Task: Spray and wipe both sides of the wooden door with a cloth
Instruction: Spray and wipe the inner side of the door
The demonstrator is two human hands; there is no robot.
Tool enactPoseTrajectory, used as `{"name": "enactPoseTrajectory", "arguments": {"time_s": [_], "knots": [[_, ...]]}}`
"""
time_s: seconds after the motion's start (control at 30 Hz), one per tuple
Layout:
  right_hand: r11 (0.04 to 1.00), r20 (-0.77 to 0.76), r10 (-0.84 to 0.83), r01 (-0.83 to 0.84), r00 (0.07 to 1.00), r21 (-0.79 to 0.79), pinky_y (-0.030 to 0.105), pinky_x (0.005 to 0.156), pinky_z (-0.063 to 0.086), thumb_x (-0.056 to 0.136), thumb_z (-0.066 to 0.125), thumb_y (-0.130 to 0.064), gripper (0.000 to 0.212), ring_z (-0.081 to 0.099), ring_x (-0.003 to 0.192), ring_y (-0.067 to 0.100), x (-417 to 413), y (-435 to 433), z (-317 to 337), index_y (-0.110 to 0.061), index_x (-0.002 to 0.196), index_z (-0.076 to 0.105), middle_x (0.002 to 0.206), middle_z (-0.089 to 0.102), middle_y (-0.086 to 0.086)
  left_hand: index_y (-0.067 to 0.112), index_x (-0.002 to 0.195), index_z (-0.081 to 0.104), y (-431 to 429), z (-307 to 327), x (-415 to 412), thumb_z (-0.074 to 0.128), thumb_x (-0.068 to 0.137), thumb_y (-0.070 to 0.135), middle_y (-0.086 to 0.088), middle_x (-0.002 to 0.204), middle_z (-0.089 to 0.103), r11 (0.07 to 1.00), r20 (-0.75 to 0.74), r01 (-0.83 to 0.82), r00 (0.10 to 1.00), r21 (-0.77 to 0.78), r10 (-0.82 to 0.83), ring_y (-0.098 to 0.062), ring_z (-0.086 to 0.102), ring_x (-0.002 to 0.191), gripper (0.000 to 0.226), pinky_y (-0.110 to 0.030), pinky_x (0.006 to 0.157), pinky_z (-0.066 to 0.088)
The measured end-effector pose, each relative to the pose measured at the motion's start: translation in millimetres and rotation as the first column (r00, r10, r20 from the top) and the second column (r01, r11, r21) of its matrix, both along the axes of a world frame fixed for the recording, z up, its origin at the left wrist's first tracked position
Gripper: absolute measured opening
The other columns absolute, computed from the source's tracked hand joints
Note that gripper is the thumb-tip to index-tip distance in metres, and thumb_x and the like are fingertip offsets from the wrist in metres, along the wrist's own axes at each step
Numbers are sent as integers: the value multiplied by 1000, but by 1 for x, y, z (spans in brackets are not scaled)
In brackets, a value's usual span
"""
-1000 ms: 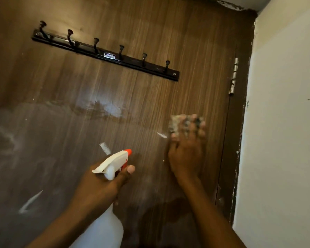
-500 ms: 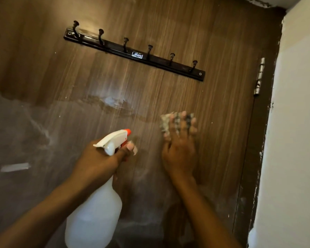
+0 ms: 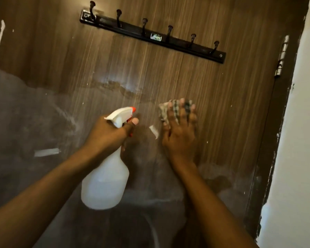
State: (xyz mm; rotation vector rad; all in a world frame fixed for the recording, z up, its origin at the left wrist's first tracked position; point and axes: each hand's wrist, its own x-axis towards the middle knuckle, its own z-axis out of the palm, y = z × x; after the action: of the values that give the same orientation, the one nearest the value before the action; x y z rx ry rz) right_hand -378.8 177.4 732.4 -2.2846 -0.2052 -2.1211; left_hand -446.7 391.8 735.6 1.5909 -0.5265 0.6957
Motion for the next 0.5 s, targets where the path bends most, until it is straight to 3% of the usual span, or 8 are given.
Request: {"name": "enactPoseTrajectory", "arguments": {"time_s": [0.07, 0.13, 0.2, 0.3, 0.37, 0.43, 0.5], "knots": [[985, -49, -6, -3, 999, -172, 48, 123, 15, 100, 48, -30, 59, 10, 153, 33, -7, -8, -39, -29, 155, 27, 164, 20, 4, 32, 126, 56, 6, -2, -1, 62, 84, 41, -4, 93, 70, 1000, -10, 0, 1000, 14, 1, -16, 68, 79, 43, -19, 48, 49], [969, -74, -15, -4, 997, -247, 50, 121, 21, 97, 50, -27, 59, 14, 153, 32, -14, -27, -57, -28, 154, 32, 163, 24, 4, 32, 126, 56, 14, -5, -3, 62, 84, 42, -4, 93, 70, 1000, -28, 0, 1000, 16, 0, -18, 68, 81, 43, -20, 48, 51], [992, -55, -13, 6, 998, -126, 52, 120, 24, 97, 47, -27, 57, 16, 152, 33, -12, -34, -47, -26, 153, 36, 163, 27, 7, 32, 127, 56, 24, -7, -2, 63, 83, 45, -4, 98, 70, 1000, -30, -3, 1000, 14, 3, -19, 68, 86, 46, -25, 55, 52], [976, -17, -1, 5, 1000, 216, 56, 119, 21, 98, 42, -29, 57, 12, 151, 39, -4, -2, 2, -23, 154, 35, 163, 23, 10, 35, 125, 58, 43, -5, -4, 63, 83, 45, -1, 93, 71, 1000, -17, -10, 1000, 8, 10, -17, 69, 83, 43, -27, 58, 52], [958, -5, 0, 1, 1000, 286, 58, 120, 18, 97, 44, -28, 59, 10, 150, 43, 2, 32, 27, -23, 154, 34, 164, 20, 12, 34, 125, 58, 53, -2, -5, 63, 83, 45, -1, 92, 71, 1000, -13, -19, 1000, 6, 19, -16, 69, 83, 43, -26, 58, 51], [980, -16, 6, -2, 1000, 199, 55, 122, 13, 96, 43, -23, 61, 6, 152, 41, 5, 61, 25, -24, 155, 31, 165, 16, 11, 33, 125, 57, 63, 0, -8, 62, 84, 42, -3, 94, 71, 1000, 0, -19, 1000, 6, 19, -18, 68, 85, 42, -22, 56, 49], [1000, -64, 22, -21, 998, 18, 52, 123, 13, 98, 44, -21, 60, 3, 153, 35, 4, 79, -5, -27, 156, 29, 166, 15, 6, 33, 124, 58, 74, 0, -10, 62, 85, 38, -6, 93, 70, 1000, 7, -5, 1000, -6, 5, -21, 68, 83, 39, -20, 50, 50]]}}
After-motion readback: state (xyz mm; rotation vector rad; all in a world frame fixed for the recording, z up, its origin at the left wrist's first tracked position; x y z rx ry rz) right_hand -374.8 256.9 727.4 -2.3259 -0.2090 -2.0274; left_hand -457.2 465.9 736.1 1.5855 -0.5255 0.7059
